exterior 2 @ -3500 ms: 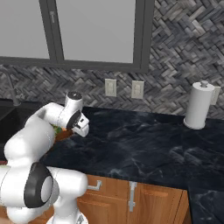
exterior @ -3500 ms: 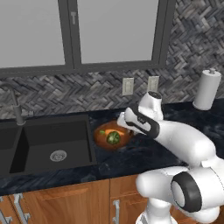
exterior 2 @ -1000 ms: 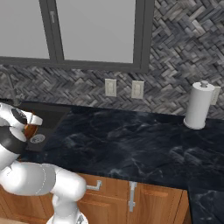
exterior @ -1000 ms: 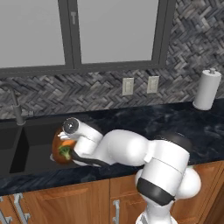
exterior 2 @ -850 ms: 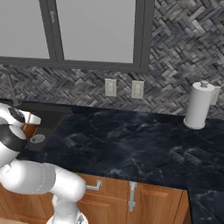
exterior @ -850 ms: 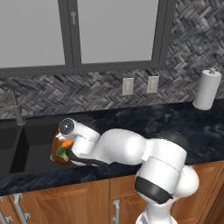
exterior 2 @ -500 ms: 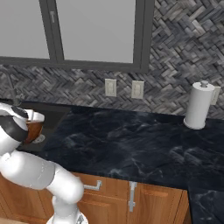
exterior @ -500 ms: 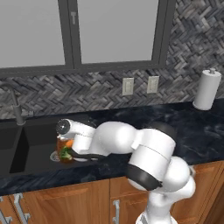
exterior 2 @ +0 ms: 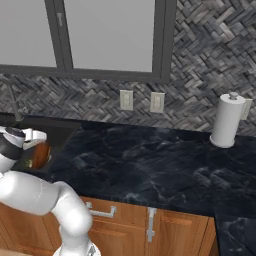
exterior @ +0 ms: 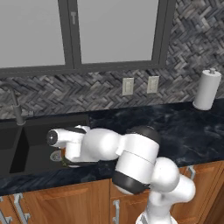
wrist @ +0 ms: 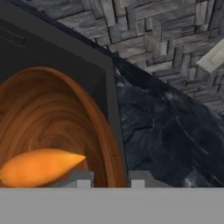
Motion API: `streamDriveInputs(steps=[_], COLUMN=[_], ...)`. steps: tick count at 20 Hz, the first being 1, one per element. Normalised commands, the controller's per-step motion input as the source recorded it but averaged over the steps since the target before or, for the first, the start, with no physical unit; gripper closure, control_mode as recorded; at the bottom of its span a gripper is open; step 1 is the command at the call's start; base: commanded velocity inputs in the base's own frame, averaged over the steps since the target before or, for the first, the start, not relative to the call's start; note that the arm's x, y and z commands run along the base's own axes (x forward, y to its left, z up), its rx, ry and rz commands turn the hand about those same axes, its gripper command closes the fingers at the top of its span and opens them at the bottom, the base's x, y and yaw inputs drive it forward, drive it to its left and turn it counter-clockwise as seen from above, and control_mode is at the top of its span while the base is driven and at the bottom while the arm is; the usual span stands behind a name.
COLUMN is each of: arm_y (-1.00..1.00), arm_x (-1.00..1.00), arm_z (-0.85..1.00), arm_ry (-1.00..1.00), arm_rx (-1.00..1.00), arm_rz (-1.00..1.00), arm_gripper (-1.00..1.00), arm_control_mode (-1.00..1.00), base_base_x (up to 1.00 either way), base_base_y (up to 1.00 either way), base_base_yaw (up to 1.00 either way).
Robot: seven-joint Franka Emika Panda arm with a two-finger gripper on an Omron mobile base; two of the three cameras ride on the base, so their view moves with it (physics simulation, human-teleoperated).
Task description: Dump the carrot and broccoli from the bowl so the bowl can be washed. Place the bowl in the sink after clearing the leftovers.
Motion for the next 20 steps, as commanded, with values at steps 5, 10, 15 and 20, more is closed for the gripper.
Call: streamDriveInputs(steps=[5, 10, 15, 20], arm_y=[0.3, 0.49, 0.22, 0.03], arm_x=[0.0, 0.0, -0.1, -0.04], arm_z=[-0.02, 0.0, -0.13, -0.04], arm_ry=[0.02, -0.06, 0.02, -0.04], arm_rx=[-0.21, -0.29, -0.27, -0.19], arm_rz=[0.02, 0.02, 0.03, 0.03], arm_gripper=[1.0, 1.0, 1.0, 1.0], arm_control_mode=[-1.0, -1.0, -1.0, -1.0], base_base_x=[0.0, 0.0, 0.0, 0.0], base_base_y=[0.0, 0.0, 0.0, 0.0], base_base_yaw=[0.0, 0.0, 0.0, 0.0])
